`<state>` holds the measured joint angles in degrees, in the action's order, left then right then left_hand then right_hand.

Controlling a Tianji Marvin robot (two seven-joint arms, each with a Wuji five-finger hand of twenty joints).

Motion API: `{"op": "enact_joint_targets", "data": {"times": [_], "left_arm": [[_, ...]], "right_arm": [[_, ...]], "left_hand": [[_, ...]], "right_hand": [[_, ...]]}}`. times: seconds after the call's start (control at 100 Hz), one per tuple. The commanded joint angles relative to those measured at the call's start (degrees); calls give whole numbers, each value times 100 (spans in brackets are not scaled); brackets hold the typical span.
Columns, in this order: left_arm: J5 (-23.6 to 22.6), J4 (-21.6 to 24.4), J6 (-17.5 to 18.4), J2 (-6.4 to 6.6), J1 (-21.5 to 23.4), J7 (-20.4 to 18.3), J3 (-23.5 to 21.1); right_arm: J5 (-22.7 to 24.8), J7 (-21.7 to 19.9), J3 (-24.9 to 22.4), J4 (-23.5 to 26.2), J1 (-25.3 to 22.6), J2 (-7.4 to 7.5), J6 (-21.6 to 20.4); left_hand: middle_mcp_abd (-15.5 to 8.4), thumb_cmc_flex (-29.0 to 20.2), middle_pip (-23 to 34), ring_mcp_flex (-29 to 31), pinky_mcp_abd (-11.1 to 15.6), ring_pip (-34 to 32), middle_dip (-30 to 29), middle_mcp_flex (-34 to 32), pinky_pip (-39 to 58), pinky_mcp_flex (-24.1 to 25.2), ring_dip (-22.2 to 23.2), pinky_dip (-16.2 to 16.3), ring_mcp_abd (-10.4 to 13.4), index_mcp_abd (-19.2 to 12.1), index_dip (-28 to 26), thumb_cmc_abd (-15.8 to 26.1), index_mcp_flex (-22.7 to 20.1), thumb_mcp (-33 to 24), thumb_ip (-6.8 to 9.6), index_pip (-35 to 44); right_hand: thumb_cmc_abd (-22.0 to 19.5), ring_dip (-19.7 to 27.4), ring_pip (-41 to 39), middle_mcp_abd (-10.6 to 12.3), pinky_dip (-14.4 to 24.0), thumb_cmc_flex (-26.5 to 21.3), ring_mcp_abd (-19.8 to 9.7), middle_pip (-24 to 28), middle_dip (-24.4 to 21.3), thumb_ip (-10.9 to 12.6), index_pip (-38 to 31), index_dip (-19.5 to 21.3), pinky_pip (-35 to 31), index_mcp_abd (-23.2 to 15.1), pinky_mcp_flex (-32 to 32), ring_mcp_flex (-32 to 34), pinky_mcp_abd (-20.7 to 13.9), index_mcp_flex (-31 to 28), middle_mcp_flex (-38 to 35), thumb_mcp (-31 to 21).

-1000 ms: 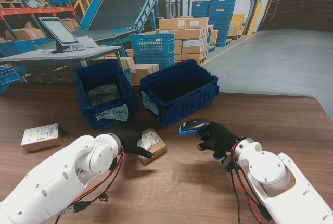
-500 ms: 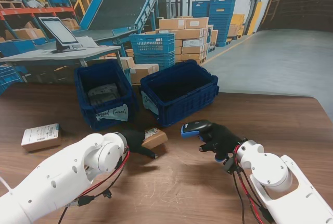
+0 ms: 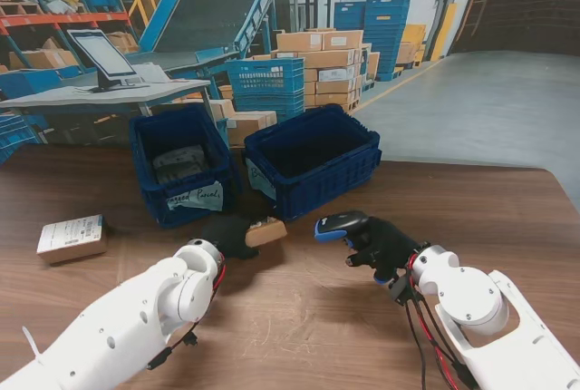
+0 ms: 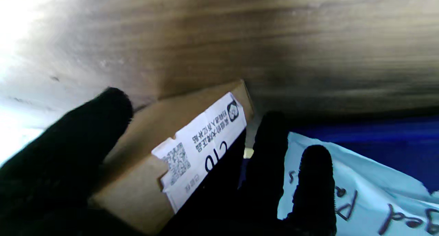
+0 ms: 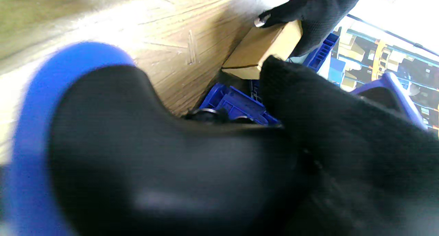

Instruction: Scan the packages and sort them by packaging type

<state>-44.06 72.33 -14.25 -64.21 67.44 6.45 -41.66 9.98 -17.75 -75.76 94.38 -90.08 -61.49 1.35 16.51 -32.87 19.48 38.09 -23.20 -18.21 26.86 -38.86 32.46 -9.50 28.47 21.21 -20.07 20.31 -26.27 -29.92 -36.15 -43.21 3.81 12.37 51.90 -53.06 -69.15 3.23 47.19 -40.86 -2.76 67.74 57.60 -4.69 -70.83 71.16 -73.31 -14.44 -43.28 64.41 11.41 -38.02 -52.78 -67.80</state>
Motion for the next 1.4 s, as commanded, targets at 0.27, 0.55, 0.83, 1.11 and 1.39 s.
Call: {"op": "enact_joint_targets", "data": {"times": [0.27, 0.55, 0.83, 1.11, 1.39], "left_arm": [[90, 7, -8, -143, 261, 180, -269], [-7, 589, -5, -88, 588, 117, -733], [-317, 1532, 91, 45, 1188, -177, -1343], [-96, 2363, 389, 122, 1887, -589, -1971], [24, 2717, 881, 120, 2436, -451, -2344]], "right_arm": [[2, -81, 74, 26, 32, -27, 9], [14, -61, 100, 44, 57, -32, 42], [53, -18, 127, 114, 52, -38, 87], [39, 58, 148, 173, 36, -57, 138], [48, 117, 173, 231, -2, -69, 160]], "left_hand": [[-837, -1749, 502, 988, -156, -813, 1816, -1617, 870, -322, 848, 215, 234, -1523, -951, -581, -322, -533, -591, 4606], [-826, -1777, 429, 1039, -141, -838, 1908, -1731, 923, -363, 896, 234, 248, -1551, -1037, -624, -351, -634, -609, 4731], [-833, -1772, 379, 1011, -115, -806, 1929, -1710, 932, -354, 900, 239, 263, -1537, -1056, -591, -334, -629, -638, 4712], [-809, -1845, 357, 872, -53, -687, 1939, -1552, 863, -249, 879, 217, 270, -1495, -1233, -422, -196, -460, -644, 4647], [-817, -1868, 345, 794, -14, -618, 1873, -1477, 832, -209, 846, 211, 290, -1541, -1263, -392, -191, -395, -638, 4612]], "right_hand": [[-274, -138, -201, -49, 32, -440, -203, -10, 42, -3, -409, 272, 44, -347, 0, 100, 11, -312, 79, -84], [-272, -136, -195, -47, 31, -442, -202, -10, 40, -2, -409, 273, 44, -347, -13, 99, 24, -313, 78, -87], [-271, -135, -192, -48, 29, -448, -203, -14, 38, 0, -409, 274, 52, -348, -9, 99, 16, -313, 77, -84], [-276, -136, -195, -51, 30, -453, -189, -16, 38, 2, -409, 274, 52, -348, -17, 102, 21, -313, 80, -83], [-278, -137, -195, -54, 30, -452, -198, -14, 41, 3, -408, 274, 53, -348, -13, 101, 25, -313, 79, -82]]}}
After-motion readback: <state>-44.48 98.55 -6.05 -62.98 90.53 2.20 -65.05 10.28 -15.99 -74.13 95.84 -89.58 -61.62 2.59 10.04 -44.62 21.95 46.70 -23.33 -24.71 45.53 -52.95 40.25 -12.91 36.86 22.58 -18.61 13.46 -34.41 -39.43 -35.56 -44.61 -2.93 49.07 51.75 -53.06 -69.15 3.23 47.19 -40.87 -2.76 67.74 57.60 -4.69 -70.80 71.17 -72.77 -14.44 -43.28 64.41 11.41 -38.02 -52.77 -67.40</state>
